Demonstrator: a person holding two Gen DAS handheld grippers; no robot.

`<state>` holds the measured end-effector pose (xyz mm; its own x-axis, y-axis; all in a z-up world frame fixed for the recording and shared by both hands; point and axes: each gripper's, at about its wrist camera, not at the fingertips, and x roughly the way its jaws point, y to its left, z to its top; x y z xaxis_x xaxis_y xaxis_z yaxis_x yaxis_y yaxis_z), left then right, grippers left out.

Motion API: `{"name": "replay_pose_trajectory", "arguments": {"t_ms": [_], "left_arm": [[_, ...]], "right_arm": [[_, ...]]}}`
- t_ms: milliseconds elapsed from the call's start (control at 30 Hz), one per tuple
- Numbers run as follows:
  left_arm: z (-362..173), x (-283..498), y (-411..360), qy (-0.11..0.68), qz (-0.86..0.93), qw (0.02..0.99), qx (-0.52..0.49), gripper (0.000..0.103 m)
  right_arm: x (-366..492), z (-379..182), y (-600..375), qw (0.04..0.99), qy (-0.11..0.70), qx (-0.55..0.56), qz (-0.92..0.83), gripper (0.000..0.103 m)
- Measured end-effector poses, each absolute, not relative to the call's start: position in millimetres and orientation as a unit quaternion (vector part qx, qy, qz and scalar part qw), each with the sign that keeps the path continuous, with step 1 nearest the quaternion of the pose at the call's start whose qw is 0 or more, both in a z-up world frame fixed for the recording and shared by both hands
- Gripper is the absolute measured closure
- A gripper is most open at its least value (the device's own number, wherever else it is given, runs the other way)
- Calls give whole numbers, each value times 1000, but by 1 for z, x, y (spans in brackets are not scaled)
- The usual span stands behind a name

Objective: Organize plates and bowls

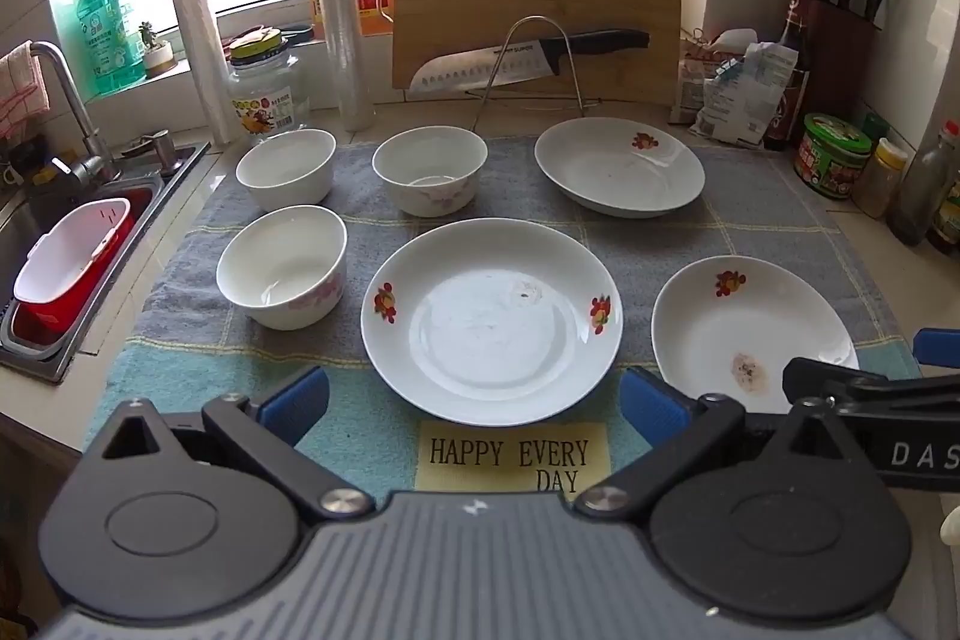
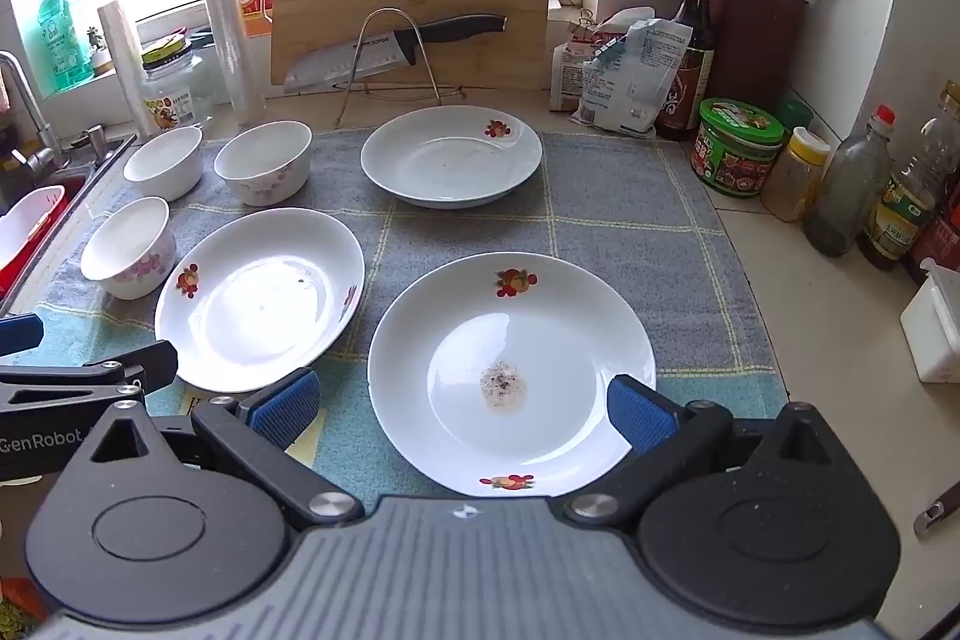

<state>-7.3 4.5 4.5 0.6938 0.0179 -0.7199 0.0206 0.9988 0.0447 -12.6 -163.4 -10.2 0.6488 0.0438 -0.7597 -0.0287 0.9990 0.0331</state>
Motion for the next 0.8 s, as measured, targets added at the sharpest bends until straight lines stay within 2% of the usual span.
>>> {"name": "replay_pose_trajectory", "arguments": {"t_ms": [800], "left_arm": [[13,-11,9,388,0,921,20,1]], "right_arm": [[-18,-3,-161,911,411,6,19,0]]}}
